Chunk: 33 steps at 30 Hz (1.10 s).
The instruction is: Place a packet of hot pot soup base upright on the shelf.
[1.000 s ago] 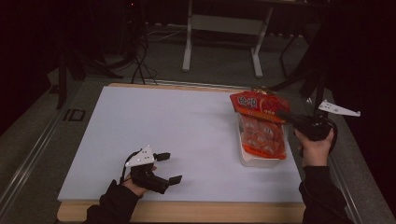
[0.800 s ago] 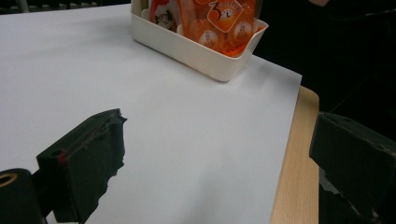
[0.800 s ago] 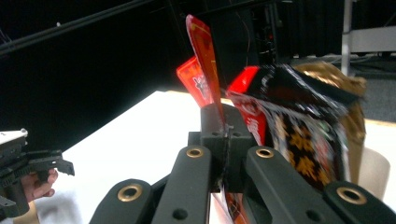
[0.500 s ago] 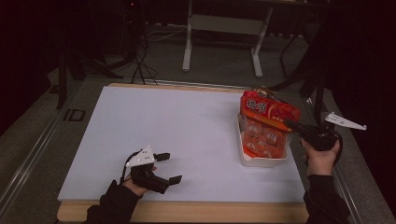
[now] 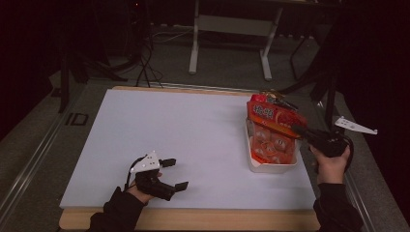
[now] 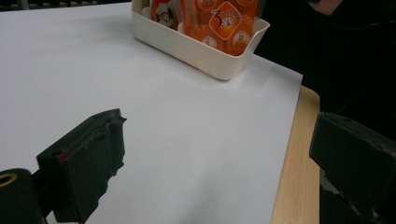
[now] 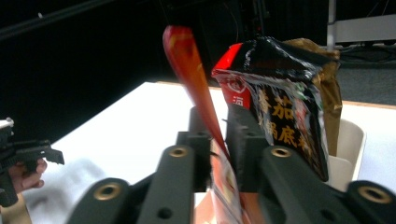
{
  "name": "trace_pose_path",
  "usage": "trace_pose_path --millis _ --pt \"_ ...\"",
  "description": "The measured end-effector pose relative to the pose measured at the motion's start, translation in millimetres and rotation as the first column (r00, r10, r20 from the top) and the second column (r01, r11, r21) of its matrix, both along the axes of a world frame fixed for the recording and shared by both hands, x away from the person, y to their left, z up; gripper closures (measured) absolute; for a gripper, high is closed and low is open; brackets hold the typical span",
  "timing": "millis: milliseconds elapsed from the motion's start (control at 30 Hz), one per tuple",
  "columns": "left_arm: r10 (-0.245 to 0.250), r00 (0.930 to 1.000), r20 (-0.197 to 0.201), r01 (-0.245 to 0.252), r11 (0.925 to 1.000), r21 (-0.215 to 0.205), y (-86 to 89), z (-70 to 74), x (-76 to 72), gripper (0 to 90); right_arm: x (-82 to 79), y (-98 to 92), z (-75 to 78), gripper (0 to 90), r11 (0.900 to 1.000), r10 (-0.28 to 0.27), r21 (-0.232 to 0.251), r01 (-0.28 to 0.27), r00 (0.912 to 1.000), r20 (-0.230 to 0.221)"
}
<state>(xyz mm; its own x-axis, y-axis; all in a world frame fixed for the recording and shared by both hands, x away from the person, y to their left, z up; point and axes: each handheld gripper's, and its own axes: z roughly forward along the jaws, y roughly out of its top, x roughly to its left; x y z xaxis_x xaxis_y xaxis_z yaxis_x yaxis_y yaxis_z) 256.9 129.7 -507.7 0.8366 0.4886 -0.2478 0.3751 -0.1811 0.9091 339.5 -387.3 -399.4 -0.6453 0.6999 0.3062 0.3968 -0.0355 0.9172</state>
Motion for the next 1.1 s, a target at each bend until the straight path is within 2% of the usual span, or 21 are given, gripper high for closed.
trace_pose_path --millis 67,133,333,400,500,533,567,700,767,833,967,1100 --pt "0.001 1.0000 0.000 -0.001 1.0000 -0.001 0.2 -0.4 0.3 3.9 -1.5 3.1 6.3 69.5 1.000 -0.005 -0.010 0.006 0.9996 0.027" --pt "0.002 1.0000 0.003 -0.002 1.0000 0.004 0.1 -0.3 0.2 3.9 -2.1 5.8 15.4 58.2 1.000 0.001 0.001 -0.001 0.9988 0.049" --pt "-0.002 1.0000 0.002 0.002 1.0000 0.002 -0.4 -0.7 -0.5 3.9 -7.1 20.9 54.0 45.5 1.000 -0.013 -0.022 0.016 0.9906 0.136" --pt "-0.005 1.0000 0.006 0.005 1.0000 0.007 -0.6 -0.8 -0.8 3.9 -9.9 30.0 68.6 36.8 0.999 -0.009 -0.045 0.016 0.9869 0.161" --pt "-0.005 1.0000 0.006 0.005 1.0000 0.007 -0.5 -0.9 -0.9 3.9 -11.2 35.3 75.3 32.2 0.999 0.004 -0.045 0.003 0.9867 0.163" --pt "-0.004 0.9999 0.009 0.004 1.0000 0.007 0.1 -0.5 -1.0 3.9 -12.4 39.2 78.8 28.2 0.999 0.014 -0.042 -0.007 0.9864 0.164" --pt "-0.005 0.9999 0.009 0.005 1.0000 0.007 0.3 -0.4 -1.0 3.9 -16.4 49.7 84.0 23.8 0.998 0.033 -0.061 -0.023 0.9856 0.166" --pt "-0.002 1.0000 0.008 0.002 1.0000 0.008 0.7 -0.4 -1.5 3.9 -20.4 58.1 85.5 19.8 0.997 0.061 -0.060 -0.051 0.9837 0.169" --pt "-0.002 1.0000 0.009 0.002 1.0000 0.010 1.1 -0.9 -2.6 3.9 -25.4 71.5 83.9 15.2 0.994 0.105 -0.054 -0.098 0.9821 0.156" --pt "-0.005 0.9999 0.013 0.005 0.9999 0.012 1.3 -0.6 -3.5 3.9 -28.7 77.9 81.5 14.0 0.992 0.123 -0.053 -0.116 0.9802 0.155" --pt "-0.004 0.9999 0.014 0.004 0.9999 0.011 1.1 -0.1 -3.4 3.9 -34.4 87.6 72.9 13.6 0.987 0.158 -0.028 -0.156 0.9766 0.146" --pt "-0.007 0.9999 0.016 0.007 0.9998 0.018 0.8 -0.8 -3.7 3.9 -39.8 94.8 61.5 13.6 0.981 0.196 -0.043 -0.191 0.9699 0.145"
